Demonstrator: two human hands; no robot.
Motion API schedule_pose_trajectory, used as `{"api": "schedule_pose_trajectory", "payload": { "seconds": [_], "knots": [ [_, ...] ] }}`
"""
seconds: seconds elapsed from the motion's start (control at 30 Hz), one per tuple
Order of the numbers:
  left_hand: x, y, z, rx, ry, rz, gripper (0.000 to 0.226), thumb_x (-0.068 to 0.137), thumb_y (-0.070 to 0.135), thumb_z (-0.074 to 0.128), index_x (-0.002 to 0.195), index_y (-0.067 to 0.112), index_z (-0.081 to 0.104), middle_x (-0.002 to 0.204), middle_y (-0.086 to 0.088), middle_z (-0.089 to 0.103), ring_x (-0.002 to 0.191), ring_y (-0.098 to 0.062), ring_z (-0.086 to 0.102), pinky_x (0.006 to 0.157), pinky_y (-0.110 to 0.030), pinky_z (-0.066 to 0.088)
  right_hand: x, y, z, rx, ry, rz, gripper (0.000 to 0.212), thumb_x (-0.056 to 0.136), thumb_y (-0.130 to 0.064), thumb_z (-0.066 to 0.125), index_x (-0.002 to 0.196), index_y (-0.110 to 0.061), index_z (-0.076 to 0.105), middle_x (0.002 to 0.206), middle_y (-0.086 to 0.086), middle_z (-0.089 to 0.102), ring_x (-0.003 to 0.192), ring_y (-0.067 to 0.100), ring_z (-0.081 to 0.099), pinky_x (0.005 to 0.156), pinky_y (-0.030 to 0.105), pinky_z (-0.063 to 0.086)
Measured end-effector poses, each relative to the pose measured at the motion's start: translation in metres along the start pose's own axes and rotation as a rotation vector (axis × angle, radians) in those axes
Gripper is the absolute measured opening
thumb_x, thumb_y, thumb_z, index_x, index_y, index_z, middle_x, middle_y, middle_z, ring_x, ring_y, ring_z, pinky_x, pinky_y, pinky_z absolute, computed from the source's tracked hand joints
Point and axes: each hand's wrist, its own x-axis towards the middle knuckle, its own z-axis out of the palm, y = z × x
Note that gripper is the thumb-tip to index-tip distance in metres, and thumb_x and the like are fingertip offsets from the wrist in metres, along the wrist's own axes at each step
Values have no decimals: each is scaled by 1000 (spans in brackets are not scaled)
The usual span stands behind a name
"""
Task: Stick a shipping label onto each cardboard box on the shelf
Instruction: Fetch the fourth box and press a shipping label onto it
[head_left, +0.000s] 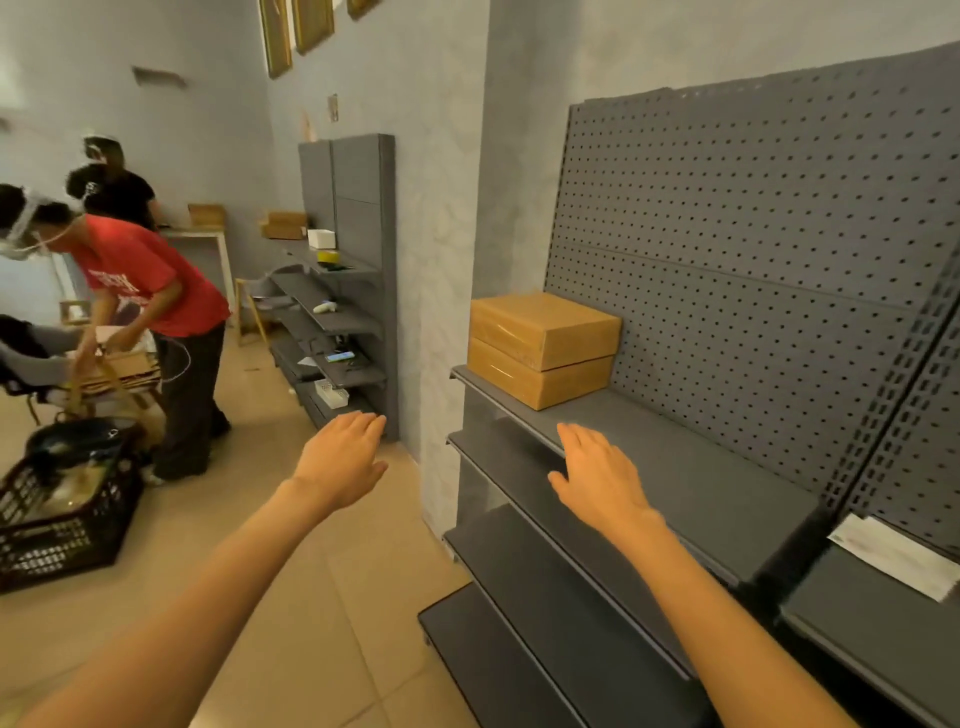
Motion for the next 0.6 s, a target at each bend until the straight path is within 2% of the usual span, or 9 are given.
{"api": "schedule_pose_trajectory", "payload": {
  "seconds": [0.17, 0.4, 0.6],
  "knots": [
    [54, -31, 4, 31, 50, -2, 65, 94, 38, 48, 148, 10, 26, 151, -7, 33, 140, -24, 27, 115, -32, 21, 68, -9, 1, -12, 39, -9, 61, 97, -34, 49, 147, -10, 24, 150, 6, 33, 138, 22, 31, 107, 32, 34],
    [100, -93, 46, 34, 2, 0, 64, 94, 40, 48, 146, 9, 28, 149, -7, 36, 137, -24, 32, 113, -31, 23, 142, -46, 36, -29, -8, -31, 56, 95, -35, 51, 142, -11, 31, 143, 4, 41, 129, 22, 40, 102, 31, 38],
    [178, -148, 73, -4, 25, 70, 64, 95, 37, 48, 148, 10, 26, 152, -8, 31, 141, -25, 26, 116, -34, 19, 212, -69, 50, -43, 38, 56, 56, 95, -34, 51, 143, -10, 32, 146, 6, 39, 132, 24, 38, 105, 33, 36]
  ]
}}
